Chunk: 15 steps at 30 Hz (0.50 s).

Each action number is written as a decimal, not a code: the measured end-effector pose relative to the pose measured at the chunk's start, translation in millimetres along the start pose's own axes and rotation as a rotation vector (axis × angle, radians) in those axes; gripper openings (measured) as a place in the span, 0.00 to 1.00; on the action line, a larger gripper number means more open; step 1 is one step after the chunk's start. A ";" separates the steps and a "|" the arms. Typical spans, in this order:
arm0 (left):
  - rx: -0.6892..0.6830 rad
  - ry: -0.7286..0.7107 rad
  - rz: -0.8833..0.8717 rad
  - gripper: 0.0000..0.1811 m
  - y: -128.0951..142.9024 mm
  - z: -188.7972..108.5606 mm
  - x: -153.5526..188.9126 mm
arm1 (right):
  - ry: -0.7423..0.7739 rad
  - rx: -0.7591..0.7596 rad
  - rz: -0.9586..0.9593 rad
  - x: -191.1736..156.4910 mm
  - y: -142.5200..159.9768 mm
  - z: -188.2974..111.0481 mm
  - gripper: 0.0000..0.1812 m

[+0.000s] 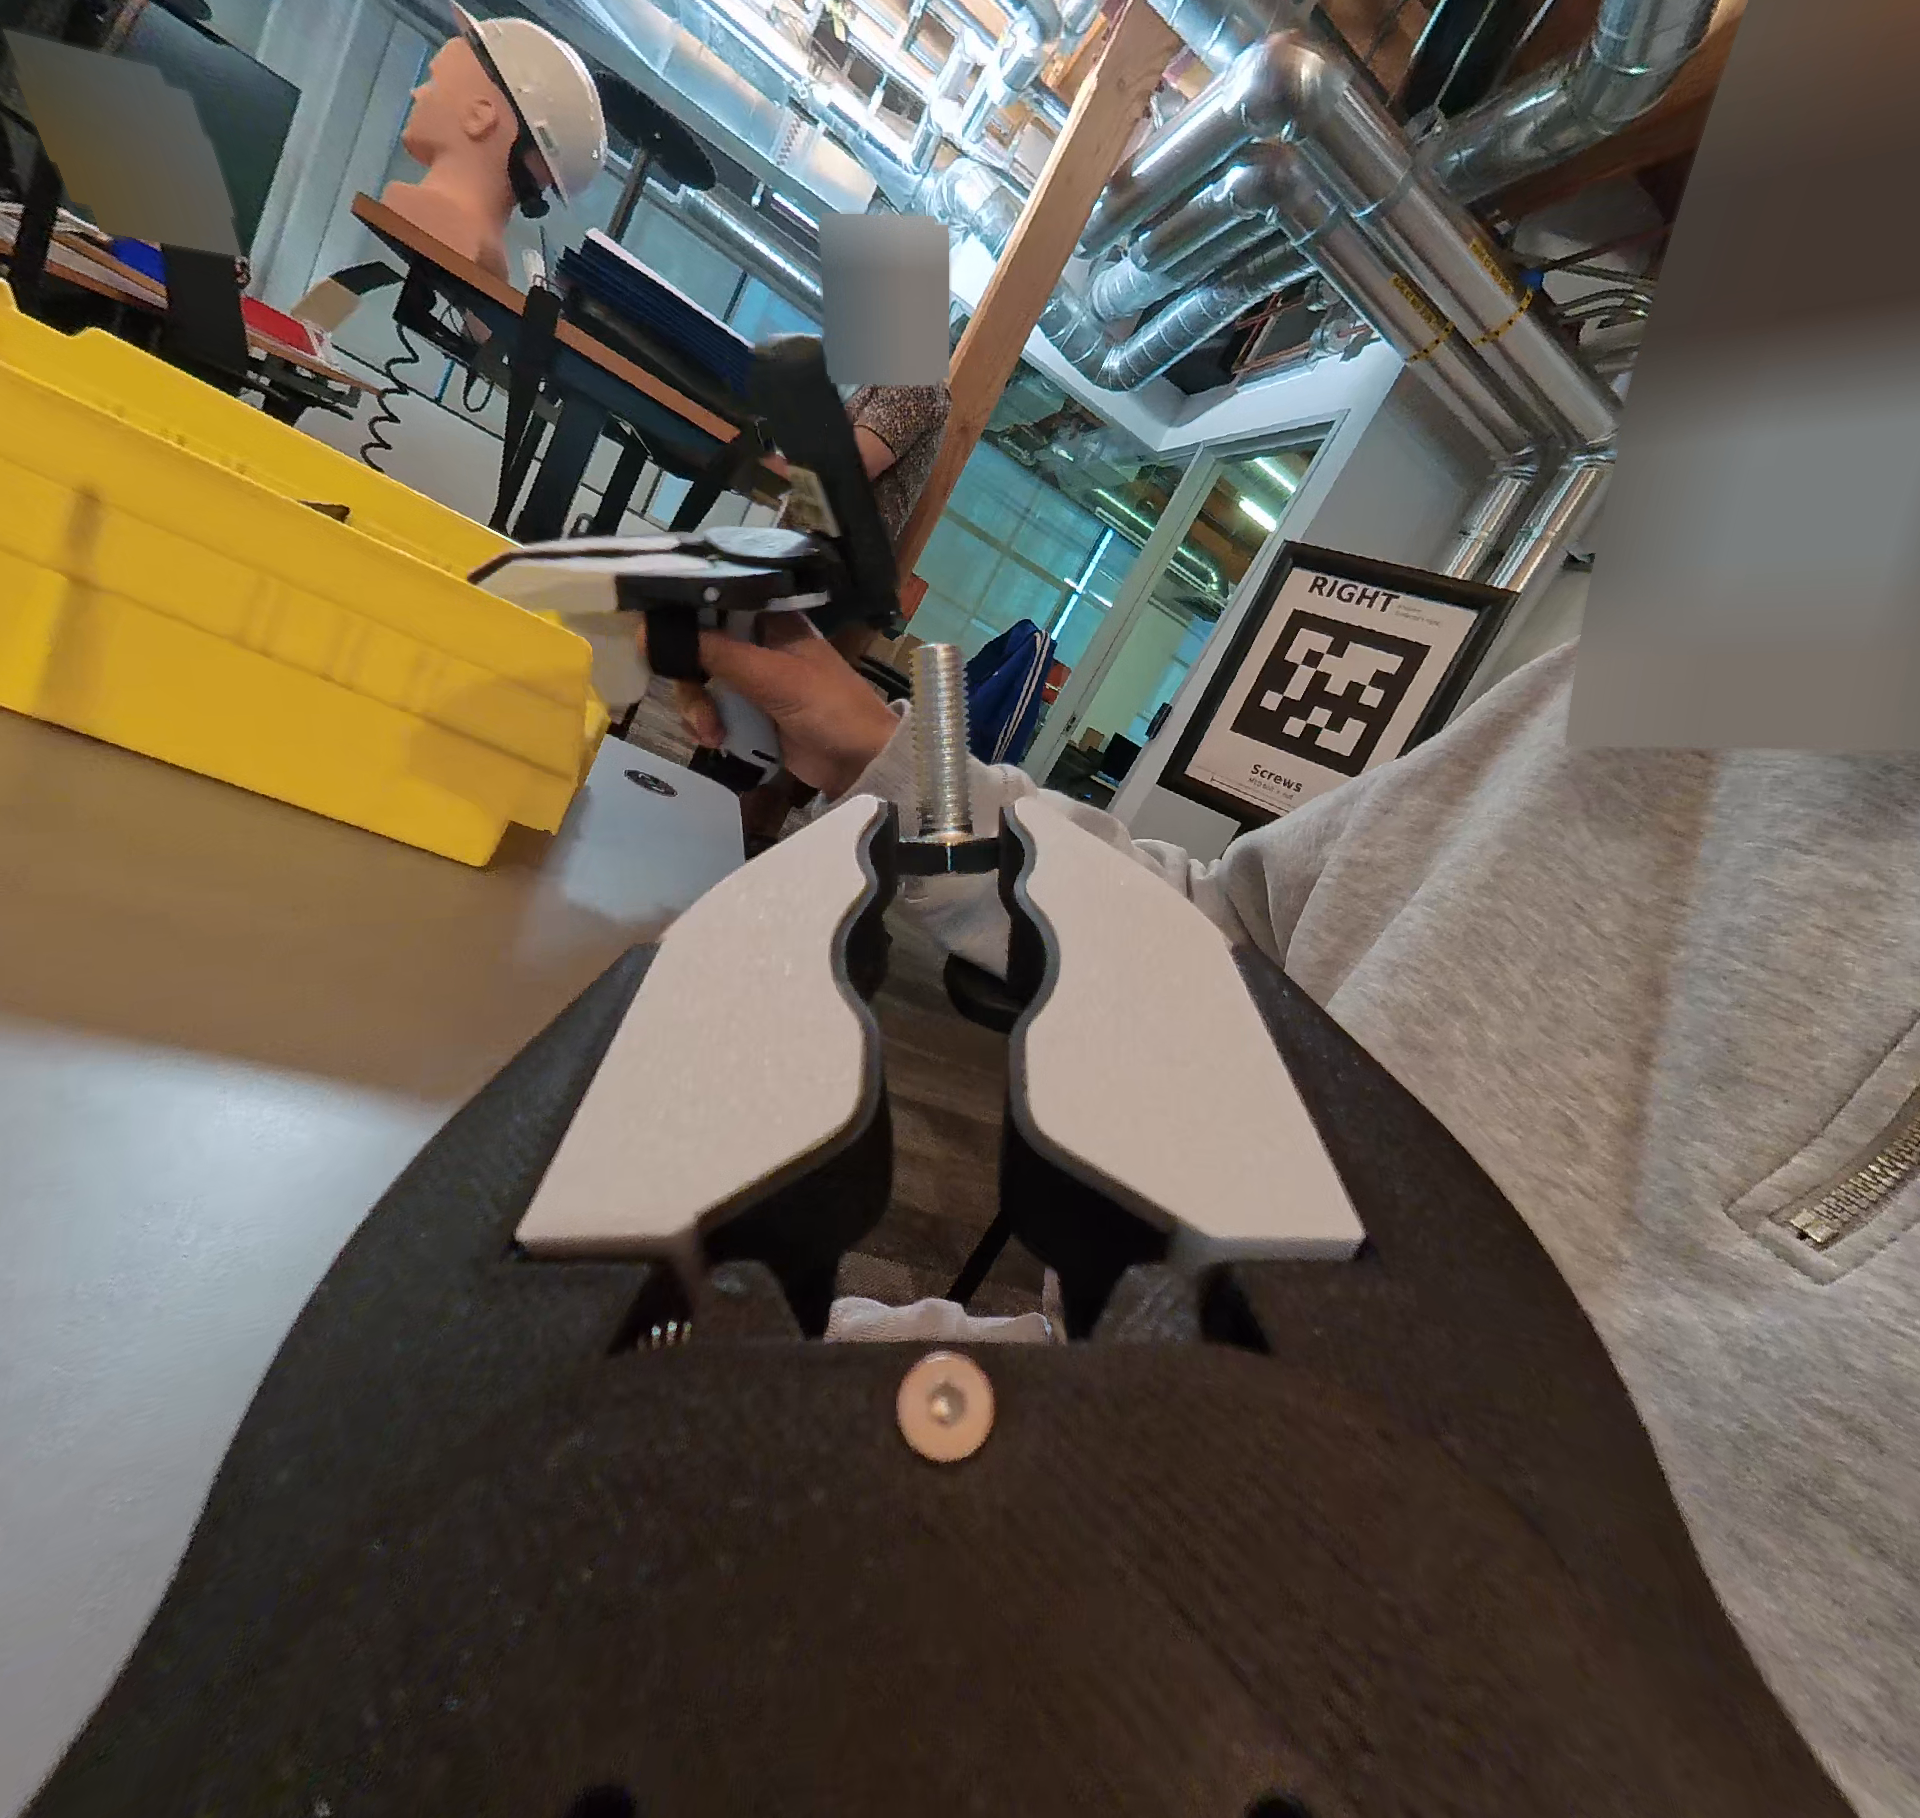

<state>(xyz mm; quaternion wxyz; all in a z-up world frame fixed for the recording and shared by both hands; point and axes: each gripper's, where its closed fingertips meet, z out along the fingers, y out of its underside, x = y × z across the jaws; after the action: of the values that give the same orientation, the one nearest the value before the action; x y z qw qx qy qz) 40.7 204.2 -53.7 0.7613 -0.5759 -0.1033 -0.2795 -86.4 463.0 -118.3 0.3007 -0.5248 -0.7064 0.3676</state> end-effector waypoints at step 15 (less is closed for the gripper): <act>0.091 -0.240 0.006 0.10 -17.7 -17.9 -38.4 | -0.743 0.441 -0.141 -231.5 -75.7 -64.3 0.08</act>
<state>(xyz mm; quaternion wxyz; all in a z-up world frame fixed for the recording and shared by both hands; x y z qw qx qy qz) -3.4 196.0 -63.2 0.7696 -0.5704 -0.2046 -0.2013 -11.6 239.8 -28.7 0.1553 -0.2306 -0.7052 0.6522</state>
